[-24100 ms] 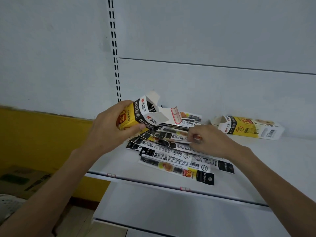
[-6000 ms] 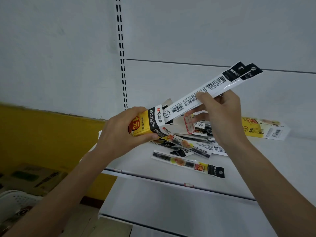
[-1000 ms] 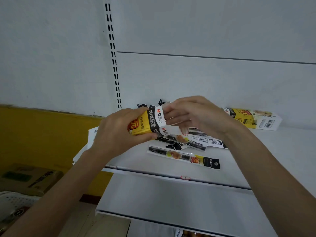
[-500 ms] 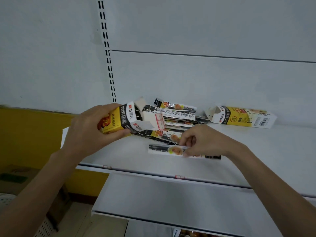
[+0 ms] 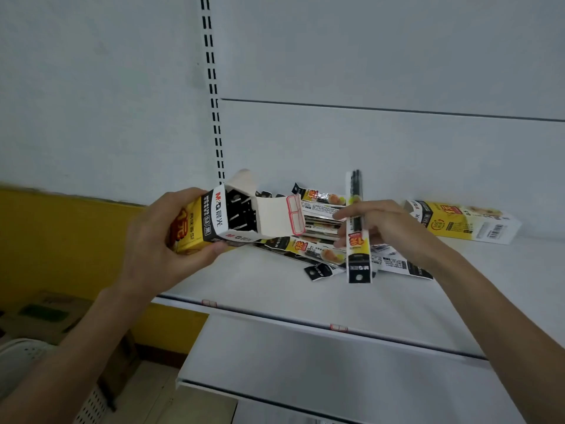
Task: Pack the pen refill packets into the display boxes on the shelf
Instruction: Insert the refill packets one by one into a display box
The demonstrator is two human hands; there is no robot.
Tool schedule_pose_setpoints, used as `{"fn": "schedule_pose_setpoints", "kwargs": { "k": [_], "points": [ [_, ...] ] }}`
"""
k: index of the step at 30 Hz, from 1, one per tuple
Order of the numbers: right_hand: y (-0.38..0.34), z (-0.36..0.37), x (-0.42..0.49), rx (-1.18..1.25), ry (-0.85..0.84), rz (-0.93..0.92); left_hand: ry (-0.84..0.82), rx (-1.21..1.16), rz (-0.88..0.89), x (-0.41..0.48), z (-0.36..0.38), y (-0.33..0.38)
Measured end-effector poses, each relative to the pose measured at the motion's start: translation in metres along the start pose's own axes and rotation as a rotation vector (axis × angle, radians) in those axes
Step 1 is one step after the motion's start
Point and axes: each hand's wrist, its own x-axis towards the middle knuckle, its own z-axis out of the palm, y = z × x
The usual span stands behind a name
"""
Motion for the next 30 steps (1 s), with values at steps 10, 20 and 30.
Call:
{"fn": "schedule_pose_setpoints", "kwargs": {
  "k": [10, 20, 30],
  "points": [
    [-0.003, 0.011, 0.004, -1.139, 0.241, -0.144, 0.034, 0.029, -0.046, -0.001, 0.01, 0.015],
    [0.014, 0.043, 0.025, -1.059, -0.119, -0.336, 0.173, -0.13, -0.171, 0.017, 0.029, 0.023],
    [0.012, 0.024, 0.041, -0.876, 0.026, -0.275, 0.11, 0.16, -0.283, 0.037, 0.026, 0.035]
  ]
}}
